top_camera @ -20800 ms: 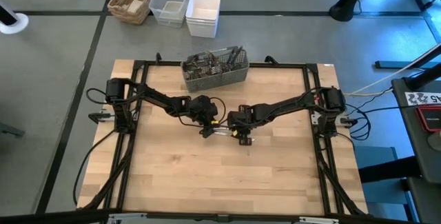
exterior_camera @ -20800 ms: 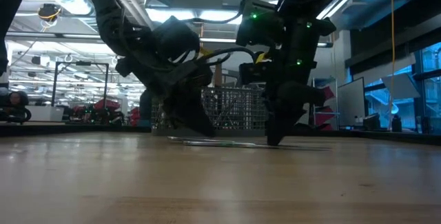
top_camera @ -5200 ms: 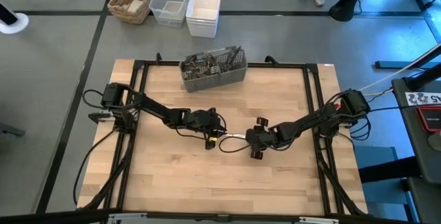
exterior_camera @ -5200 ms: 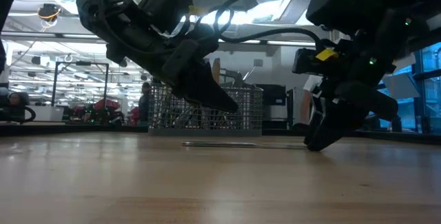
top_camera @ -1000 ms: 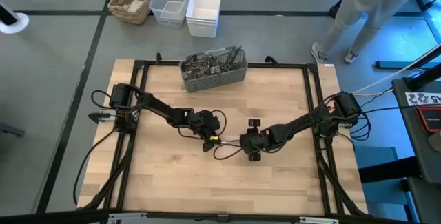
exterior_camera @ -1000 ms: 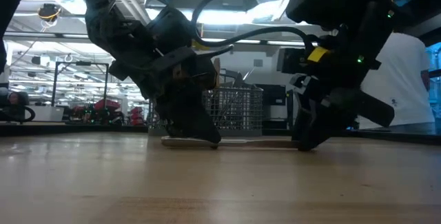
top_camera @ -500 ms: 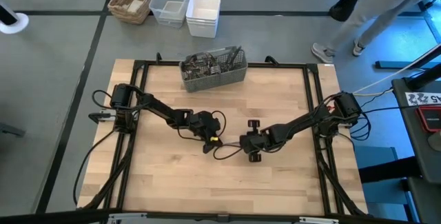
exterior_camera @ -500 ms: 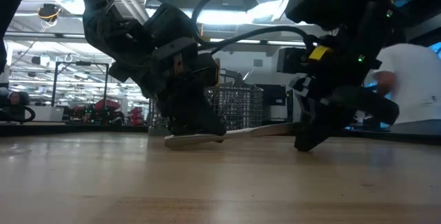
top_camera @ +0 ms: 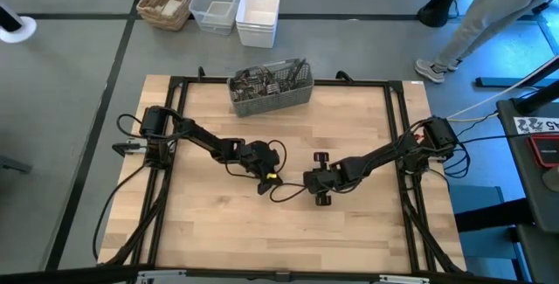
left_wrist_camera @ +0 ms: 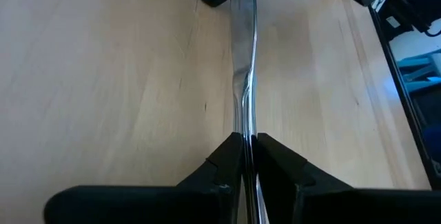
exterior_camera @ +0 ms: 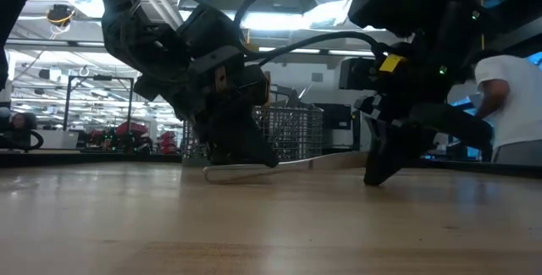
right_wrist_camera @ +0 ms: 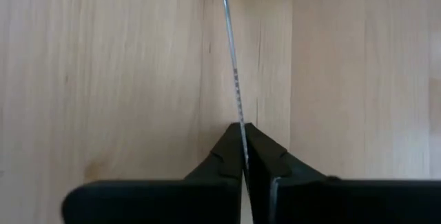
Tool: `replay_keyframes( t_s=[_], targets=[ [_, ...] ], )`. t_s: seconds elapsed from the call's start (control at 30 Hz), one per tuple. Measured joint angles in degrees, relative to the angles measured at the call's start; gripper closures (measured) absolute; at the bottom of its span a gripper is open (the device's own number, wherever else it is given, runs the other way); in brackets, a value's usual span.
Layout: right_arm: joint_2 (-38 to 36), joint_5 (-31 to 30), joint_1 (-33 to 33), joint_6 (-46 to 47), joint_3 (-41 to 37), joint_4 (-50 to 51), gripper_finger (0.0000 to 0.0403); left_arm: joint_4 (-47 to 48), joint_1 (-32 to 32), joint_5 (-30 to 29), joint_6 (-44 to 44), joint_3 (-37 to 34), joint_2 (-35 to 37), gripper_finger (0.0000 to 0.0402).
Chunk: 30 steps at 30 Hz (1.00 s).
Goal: Sort silverware
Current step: Put the silver knife into the silverware rack
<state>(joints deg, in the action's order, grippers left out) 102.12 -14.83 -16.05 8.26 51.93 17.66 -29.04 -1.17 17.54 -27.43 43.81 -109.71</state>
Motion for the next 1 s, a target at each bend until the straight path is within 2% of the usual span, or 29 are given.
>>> replay_keyframes(
  t_s=[0.17, 0.5, 0.67, 1.0],
  targets=[
    [0.17, 0.67, 0.00, 0.20, 1.89, 3.10, 0.0400, -0.04, -0.02, -1.39, 0.34, 0.00, 0.07, 0.0348],
    [0.25, 4.79, 0.00, 0.58, 6.57, 11.88, 0.0402, 0.10, 0.09, -1.86, -2.35, 0.02, 0.85, 0.0266],
    [0.24, 5.38, 0.00, 0.31, 9.65, 19.82, 0.0402, -0.68, 0.13, -1.78, -1.94, 0.04, 3.54, 0.0267],
    [0.14, 5.38, -0.04, -0.87, 10.35, 22.38, 0.0403, -2.58, -0.16, -1.66, -1.28, 0.04, 3.76, 0.0275]
  ],
)
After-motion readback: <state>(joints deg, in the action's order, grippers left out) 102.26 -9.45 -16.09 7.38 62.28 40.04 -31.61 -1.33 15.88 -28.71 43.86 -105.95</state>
